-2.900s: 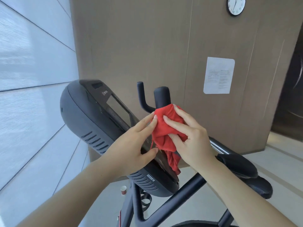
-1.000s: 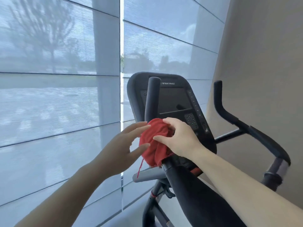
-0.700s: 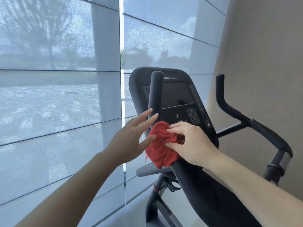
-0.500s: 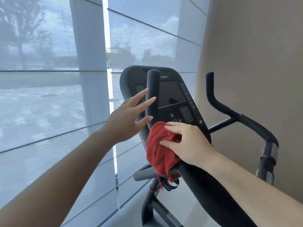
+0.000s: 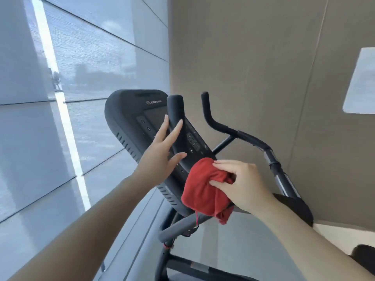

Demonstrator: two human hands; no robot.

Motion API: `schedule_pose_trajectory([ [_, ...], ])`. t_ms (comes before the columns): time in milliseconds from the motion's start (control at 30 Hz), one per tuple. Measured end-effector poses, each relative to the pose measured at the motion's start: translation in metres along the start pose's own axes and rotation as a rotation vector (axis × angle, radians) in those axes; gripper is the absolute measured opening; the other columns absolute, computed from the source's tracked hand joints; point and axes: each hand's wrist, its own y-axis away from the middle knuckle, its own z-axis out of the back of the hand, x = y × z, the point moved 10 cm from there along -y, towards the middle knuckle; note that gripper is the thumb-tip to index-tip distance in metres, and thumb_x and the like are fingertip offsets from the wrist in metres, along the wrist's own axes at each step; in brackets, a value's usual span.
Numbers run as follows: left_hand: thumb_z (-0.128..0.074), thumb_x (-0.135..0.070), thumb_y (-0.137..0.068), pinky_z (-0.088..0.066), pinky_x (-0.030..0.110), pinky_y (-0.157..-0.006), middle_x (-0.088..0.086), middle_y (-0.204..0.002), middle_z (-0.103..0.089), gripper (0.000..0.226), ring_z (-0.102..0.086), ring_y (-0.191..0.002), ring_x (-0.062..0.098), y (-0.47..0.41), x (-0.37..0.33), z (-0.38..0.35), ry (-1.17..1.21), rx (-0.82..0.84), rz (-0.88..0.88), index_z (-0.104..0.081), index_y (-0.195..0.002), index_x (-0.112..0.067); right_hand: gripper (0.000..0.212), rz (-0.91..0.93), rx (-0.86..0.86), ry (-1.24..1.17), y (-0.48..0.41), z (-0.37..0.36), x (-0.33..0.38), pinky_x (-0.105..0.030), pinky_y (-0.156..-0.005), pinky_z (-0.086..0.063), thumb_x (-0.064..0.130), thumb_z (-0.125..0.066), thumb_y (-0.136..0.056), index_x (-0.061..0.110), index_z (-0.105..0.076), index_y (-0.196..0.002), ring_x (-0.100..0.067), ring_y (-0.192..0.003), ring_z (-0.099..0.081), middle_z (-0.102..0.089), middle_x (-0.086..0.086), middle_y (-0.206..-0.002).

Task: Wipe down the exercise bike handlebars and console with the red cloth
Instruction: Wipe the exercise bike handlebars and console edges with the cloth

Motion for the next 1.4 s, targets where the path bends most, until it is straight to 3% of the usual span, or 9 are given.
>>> schedule_pose_trajectory([
  [133,-0.068,-0.021,-0.083,-0.050,0.035,-0.092,-0.009,-0.157,0.002,0.083,-0.053,-0.101,0.014,0.001,0.005,0.000,0.048,-0.003,-0.014,-0.017,-0.144,-0.045,0.047,-0.029,-0.009,0.078,-0.007,-0.011,0.016,0.005,-0.090,-0.025,0.022,-0.077,-0.073,0.016,-0.064,-0.118,-0.006,-0.113,-0.056,-0.062,0.005,-0.125],
  [400,-0.070,-0.024,-0.080,-0.048,0.033,-0.088,-0.013,-0.156,0.000,0.081,-0.046,-0.116,0.011,-0.001,0.002,0.006,0.017,-0.043,-0.067,-0.022,-0.143,-0.042,0.042,-0.054,0.046,0.169,0.013,0.003,0.008,-0.014,-0.096,-0.039,0.014,-0.078,-0.072,0.013,-0.067,-0.113,-0.010,-0.108,-0.060,-0.065,0.001,-0.119],
  [567,-0.067,-0.035,-0.079,-0.051,0.045,-0.088,-0.004,-0.156,0.000,0.066,-0.033,-0.133,0.025,-0.006,-0.015,0.009,-0.203,-0.084,-0.304,-0.041,-0.138,-0.021,0.039,-0.040,0.020,0.189,0.009,-0.006,0.015,-0.014,-0.094,-0.040,0.020,-0.074,-0.076,0.016,-0.067,-0.114,-0.007,-0.108,-0.059,-0.065,0.007,-0.119],
  [700,-0.055,-0.045,-0.081,-0.047,0.046,-0.093,0.015,-0.154,-0.016,0.060,-0.028,-0.138,0.034,-0.006,-0.018,0.005,-0.340,-0.094,-0.419,-0.048,-0.134,-0.017,0.046,-0.059,0.008,0.192,0.019,-0.004,0.004,0.000,-0.095,-0.028,0.017,-0.074,-0.077,0.012,-0.062,-0.121,-0.008,-0.115,-0.055,-0.060,0.004,-0.126],
  [933,-0.049,-0.049,-0.082,-0.034,0.036,-0.099,0.013,-0.154,-0.016,0.061,-0.020,-0.140,0.028,-0.006,-0.014,0.003,-0.357,-0.093,-0.424,-0.048,-0.134,-0.019,0.032,-0.022,-0.024,0.169,0.019,0.001,0.004,-0.016,-0.091,-0.044,0.018,-0.073,-0.076,0.014,-0.070,-0.108,-0.007,-0.103,-0.062,-0.068,0.005,-0.113],
  [1100,-0.047,-0.050,-0.083,-0.030,0.038,-0.104,0.013,-0.155,-0.012,0.060,-0.018,-0.140,0.029,-0.006,-0.015,0.003,-0.348,-0.077,-0.416,-0.047,-0.134,-0.018,0.045,-0.043,-0.061,0.163,0.022,-0.003,-0.001,-0.018,-0.099,-0.040,0.019,-0.074,-0.076,0.012,-0.063,-0.120,-0.009,-0.114,-0.057,-0.062,0.002,-0.125],
  [1200,-0.046,-0.051,-0.083,-0.037,0.041,-0.101,0.013,-0.155,-0.013,0.060,-0.021,-0.140,0.031,-0.005,-0.017,0.005,-0.367,-0.073,-0.407,-0.047,-0.134,-0.019,0.032,-0.020,-0.045,0.147,0.029,0.007,-0.001,-0.009,-0.090,-0.042,0.014,-0.075,-0.075,0.013,-0.070,-0.107,-0.004,-0.100,-0.061,-0.069,0.001,-0.112],
  [1333,-0.052,-0.051,-0.082,-0.047,0.043,-0.092,0.014,-0.153,-0.020,0.058,-0.030,-0.137,0.033,-0.004,-0.021,0.010,-0.425,-0.072,-0.405,-0.051,-0.131,-0.020,0.023,-0.139,-0.094,0.119,0.020,0.038,0.000,-0.022,-0.073,-0.051,0.007,-0.068,-0.077,0.022,-0.075,-0.093,-0.004,-0.078,-0.065,-0.074,0.005,-0.088],
  [1400,-0.059,-0.049,-0.079,-0.046,0.045,-0.093,0.017,-0.150,-0.028,0.055,-0.034,-0.135,0.034,-0.006,-0.024,0.013,-0.453,-0.063,-0.405,-0.056,-0.126,-0.019,0.026,-0.195,-0.192,0.055,0.013,0.058,0.001,-0.016,-0.060,-0.050,0.008,-0.070,-0.076,0.029,-0.074,-0.093,-0.003,-0.074,-0.065,-0.073,0.008,-0.083],
])
